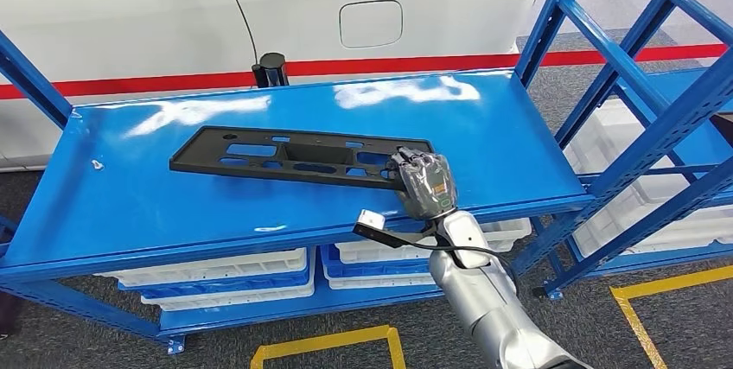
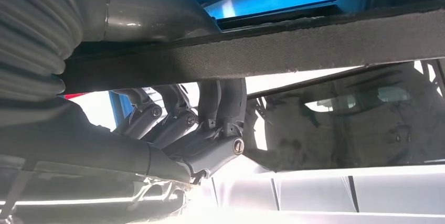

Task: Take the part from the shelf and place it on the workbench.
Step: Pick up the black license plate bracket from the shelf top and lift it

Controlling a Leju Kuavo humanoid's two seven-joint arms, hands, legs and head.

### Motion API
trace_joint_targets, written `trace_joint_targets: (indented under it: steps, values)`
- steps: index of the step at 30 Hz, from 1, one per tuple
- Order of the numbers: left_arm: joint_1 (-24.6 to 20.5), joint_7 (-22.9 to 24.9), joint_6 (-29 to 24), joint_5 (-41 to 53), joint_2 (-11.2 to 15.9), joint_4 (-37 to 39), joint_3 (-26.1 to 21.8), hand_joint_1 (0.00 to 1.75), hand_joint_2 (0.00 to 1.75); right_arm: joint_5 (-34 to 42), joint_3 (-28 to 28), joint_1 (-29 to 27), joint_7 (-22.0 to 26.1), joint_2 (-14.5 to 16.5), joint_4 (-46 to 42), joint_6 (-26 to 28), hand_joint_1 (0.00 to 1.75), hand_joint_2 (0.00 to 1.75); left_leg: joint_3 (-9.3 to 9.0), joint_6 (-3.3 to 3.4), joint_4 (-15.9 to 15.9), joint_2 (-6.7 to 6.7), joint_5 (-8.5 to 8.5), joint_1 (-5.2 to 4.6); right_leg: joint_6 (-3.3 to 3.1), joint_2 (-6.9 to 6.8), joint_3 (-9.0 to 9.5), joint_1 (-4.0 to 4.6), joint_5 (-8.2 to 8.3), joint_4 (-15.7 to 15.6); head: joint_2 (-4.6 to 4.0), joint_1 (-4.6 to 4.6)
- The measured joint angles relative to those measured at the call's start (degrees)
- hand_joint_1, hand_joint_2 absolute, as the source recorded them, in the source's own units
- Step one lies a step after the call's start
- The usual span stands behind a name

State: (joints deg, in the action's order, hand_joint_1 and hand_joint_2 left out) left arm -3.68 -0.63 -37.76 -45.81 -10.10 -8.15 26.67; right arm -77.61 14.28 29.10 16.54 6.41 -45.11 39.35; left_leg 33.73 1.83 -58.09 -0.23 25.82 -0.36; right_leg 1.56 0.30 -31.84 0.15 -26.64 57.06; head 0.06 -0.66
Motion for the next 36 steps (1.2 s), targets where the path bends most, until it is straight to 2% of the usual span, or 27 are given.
trace_joint_targets:
  steps: [5, 11, 19, 22, 23, 27, 29, 34, 36]
  values:
    - [-0.01, -0.92, 0.31, 0.05, 0.0, 0.0, 0.05, 0.0, 1.75, 0.21, -2.07, -2.05, 1.25, 0.71, -3.22, 0.0, 1.75, 1.75, 0.01, 0.0, 0.0, -0.01, 0.0, 0.0, 0.0, -0.01, -0.01, 0.0, 0.0, 0.0, 0.0, 0.0]
    - [0.0, -0.91, 0.08, -0.09, 0.01, 0.0, 0.06, 0.0, 1.75, -3.9, -6.78, -6.95, 2.75, 2.09, -13.31, 0.01, 1.75, 1.75, 0.08, 0.0, 0.0, -0.02, 0.0, 0.0, 0.0, -0.01, -0.07, 0.0, -0.01, 0.0, -0.01, 0.0]
    - [0.02, -1.39, 0.2, -0.35, 0.02, 0.0, 0.08, 0.0, 1.75, -10.08, -6.5, -10.64, -7.04, 0.32, -27.74, 0.01, 1.75, 1.75, 0.13, 0.0, 0.0, 0.0, 0.01, 0.0, 0.0, 0.0, -0.12, 0.0, -0.01, 0.0, 0.01, 0.0]
    - [0.04, -0.87, 0.04, -0.66, 0.03, 0.0, 0.09, 0.0, 1.75, -9.52, -5.84, -10.98, -9.1, -0.71, -31.85, 0.01, 1.75, 1.75, 0.13, 0.0, 0.0, 0.01, 0.01, 0.0, 0.0, 0.0, -0.12, 0.0, -0.01, 0.0, -0.01, 0.0]
    - [0.04, -0.47, -0.06, -0.75, 0.03, 0.0, 0.09, 0.0, 1.75, -7.81, -5.82, -11.11, -8.06, -0.84, -33.09, 0.01, 1.75, 1.75, 0.13, 0.0, 0.0, 0.01, 0.01, 0.0, 0.0, 0.0, -0.12, 0.0, -0.01, 0.0, -0.01, 0.0]
    - [0.05, 0.45, -0.27, -0.97, 0.04, 0.0, 0.1, 0.0, 1.75, 1.21, -7.4, -11.92, 2.23, 0.59, -37.17, 0.01, 1.75, 1.75, 0.13, -0.02, 0.0, 0.02, 0.02, 0.02, 0.0, 0.0, -0.13, 0.0, -0.01, 0.0, 0.0, 0.0]
    - [0.05, 0.53, -0.27, -1.01, 0.04, 0.0, 0.11, 0.0, 1.75, 2.24, -8.01, -12.26, 3.89, 1.28, -38.36, 0.01, 1.75, 1.75, 0.13, -0.02, 0.01, 0.0, 0.02, 0.04, -0.01, 0.0, -0.14, 0.0, -0.03, 0.0, 0.0, 0.0]
    - [0.05, 0.72, -0.27, -1.05, 0.04, 0.0, 0.13, 0.0, 1.75, 2.74, -8.93, -12.8, 4.36, 2.07, -39.86, 0.0, 1.75, 1.75, 0.13, -0.03, 0.02, 0.01, 0.02, 0.05, -0.02, 0.0, -0.14, 0.01, -0.04, 0.0, 0.01, 0.0]
    - [0.05, 0.74, -0.27, -1.08, 0.04, 0.0, 0.14, 0.0, 1.75, 5.05, -9.61, -13.04, 7.04, 2.6, -40.16, -0.01, 1.75, 1.75, 0.13, -0.03, 0.02, 0.01, 0.02, 0.05, -0.02, 0.0, -0.14, 0.02, -0.04, 0.0, 0.01, 0.0]
